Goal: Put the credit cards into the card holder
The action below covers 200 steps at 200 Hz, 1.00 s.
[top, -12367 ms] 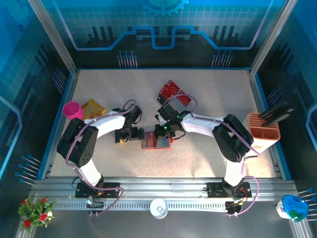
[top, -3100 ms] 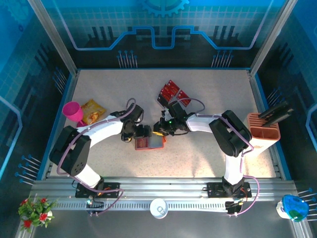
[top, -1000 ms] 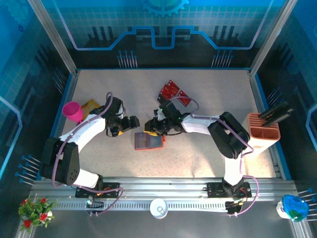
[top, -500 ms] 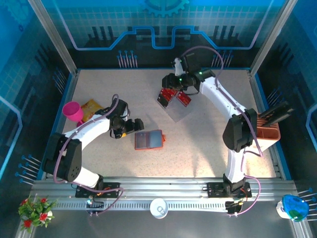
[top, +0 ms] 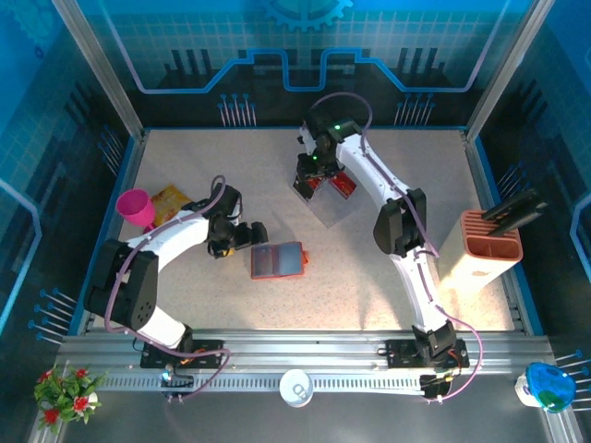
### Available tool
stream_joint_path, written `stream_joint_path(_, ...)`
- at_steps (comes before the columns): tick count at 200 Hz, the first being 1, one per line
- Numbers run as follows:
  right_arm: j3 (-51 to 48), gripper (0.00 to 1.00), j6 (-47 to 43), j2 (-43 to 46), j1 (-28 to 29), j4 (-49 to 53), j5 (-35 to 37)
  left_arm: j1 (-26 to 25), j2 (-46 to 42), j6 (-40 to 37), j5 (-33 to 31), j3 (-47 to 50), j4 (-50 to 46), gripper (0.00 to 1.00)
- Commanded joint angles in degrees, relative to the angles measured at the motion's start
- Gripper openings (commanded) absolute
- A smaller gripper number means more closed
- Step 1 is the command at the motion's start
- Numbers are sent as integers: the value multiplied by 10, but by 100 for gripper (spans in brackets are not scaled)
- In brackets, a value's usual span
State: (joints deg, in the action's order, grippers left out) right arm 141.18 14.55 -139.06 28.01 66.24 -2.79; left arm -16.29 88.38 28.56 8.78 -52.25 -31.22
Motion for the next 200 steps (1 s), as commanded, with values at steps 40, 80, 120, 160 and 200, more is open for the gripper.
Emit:
stream_joint_path(40,23,28,-44,-35,21,31,68,-4,14,2,-3,-20,-19,99)
stream_joint_path(80,23,27,-61,-49,32,13,105,-6,16,1,-4,-23,-28,99)
stream_joint_path(120,23,27,-71,-62,37,-16,137,-9,15,-2,-7,-32,-40,99)
stream_joint_path(160,27,28,-75,-75,38,-37,156,-9,18,-7,-9,-38,-50,99)
stream_joint_path(200,30,28,-80,-93,38,-38,152,-9,21,-11,-10,-41,-56,99)
